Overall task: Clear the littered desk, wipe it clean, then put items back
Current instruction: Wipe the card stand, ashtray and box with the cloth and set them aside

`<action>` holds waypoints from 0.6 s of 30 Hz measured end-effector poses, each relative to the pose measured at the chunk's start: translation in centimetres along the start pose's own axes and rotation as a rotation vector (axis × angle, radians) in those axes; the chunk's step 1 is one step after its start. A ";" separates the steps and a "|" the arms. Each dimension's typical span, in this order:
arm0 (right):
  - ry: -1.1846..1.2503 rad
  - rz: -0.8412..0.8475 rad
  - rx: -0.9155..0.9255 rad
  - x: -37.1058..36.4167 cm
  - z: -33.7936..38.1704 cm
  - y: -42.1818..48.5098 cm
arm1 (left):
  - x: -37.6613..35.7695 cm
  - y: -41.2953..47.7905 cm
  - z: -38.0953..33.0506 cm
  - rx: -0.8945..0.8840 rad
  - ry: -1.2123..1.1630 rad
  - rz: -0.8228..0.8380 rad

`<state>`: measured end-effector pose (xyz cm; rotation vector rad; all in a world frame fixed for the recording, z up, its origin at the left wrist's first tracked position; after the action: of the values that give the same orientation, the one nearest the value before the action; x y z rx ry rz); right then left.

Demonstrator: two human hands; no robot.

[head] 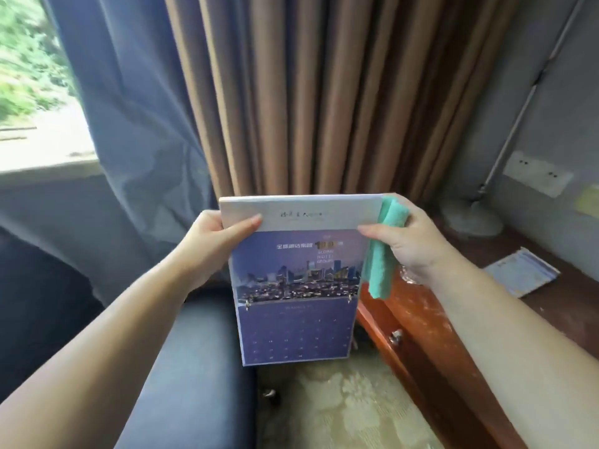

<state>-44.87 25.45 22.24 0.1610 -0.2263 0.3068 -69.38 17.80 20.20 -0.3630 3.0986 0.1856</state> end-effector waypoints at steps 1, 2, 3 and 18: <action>-0.022 0.052 0.009 -2.2 -0.4 0.6 | 2.5 -0.4 0.7 0.038 0.130 -0.044; -0.061 0.102 0.019 -4.4 -1.0 1.2 | 4.9 -0.8 1.4 0.072 0.258 -0.102; -0.102 0.150 0.030 -6.5 -1.5 1.8 | 7.1 -1.4 2.2 0.099 0.364 -0.168; -0.666 0.473 0.248 -27.8 -10.9 11.5 | 21.6 0.9 12.2 0.468 0.342 -0.745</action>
<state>-72.20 30.54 6.41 0.4569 -0.8945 0.7500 -90.55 15.22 7.59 -1.5781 2.8934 -0.6506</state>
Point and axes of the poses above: each hand's wrist, its own y-axis towards the middle knuckle, its own x-axis out of the back of the hand, z = x × y, the point moved 2 cm from there along y, towards the middle knuckle, and after that the axes turned 6 degrees about -y, right-handed, at the moved point
